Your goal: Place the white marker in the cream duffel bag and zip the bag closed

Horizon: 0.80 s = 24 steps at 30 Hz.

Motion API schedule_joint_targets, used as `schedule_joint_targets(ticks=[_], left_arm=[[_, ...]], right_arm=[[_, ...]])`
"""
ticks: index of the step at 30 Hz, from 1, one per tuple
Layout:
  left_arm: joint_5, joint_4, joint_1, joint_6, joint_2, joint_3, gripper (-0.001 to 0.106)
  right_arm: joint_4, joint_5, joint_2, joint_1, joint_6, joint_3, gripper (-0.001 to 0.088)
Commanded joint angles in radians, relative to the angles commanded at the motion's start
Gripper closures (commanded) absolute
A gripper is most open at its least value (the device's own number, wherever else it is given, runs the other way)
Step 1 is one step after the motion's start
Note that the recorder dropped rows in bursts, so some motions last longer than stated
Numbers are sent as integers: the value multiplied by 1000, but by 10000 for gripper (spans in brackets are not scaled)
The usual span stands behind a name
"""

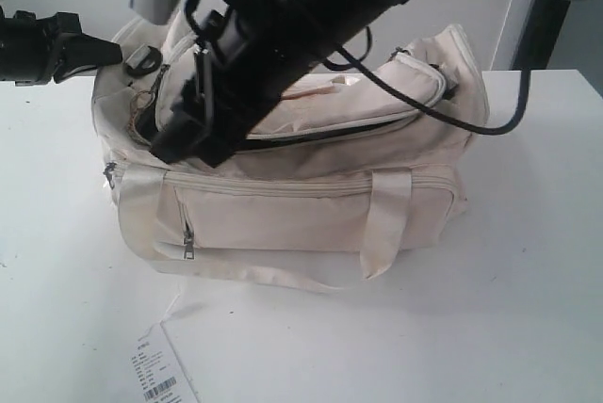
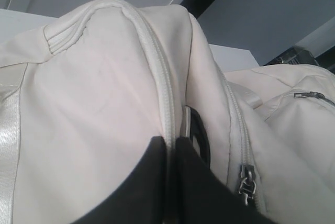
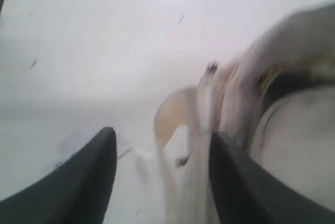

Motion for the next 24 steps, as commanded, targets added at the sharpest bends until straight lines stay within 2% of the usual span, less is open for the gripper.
schedule_joint_targets(ticks=[2,7,19,24], left_arm=[[2,0,0,0,0,0,1053],[4,0,0,2,0,0,1053],[9,-3,0,6,0,0,1053],[11,-3,0,6,0,0,1053]], right_arm=[[-58,-113,13,27,-1,0,437],[-124,-328,62,30,-9,0,436],[-158,-327,189,46,-289,-67,436],[-249,-353,255,58,-333,-99,436]])
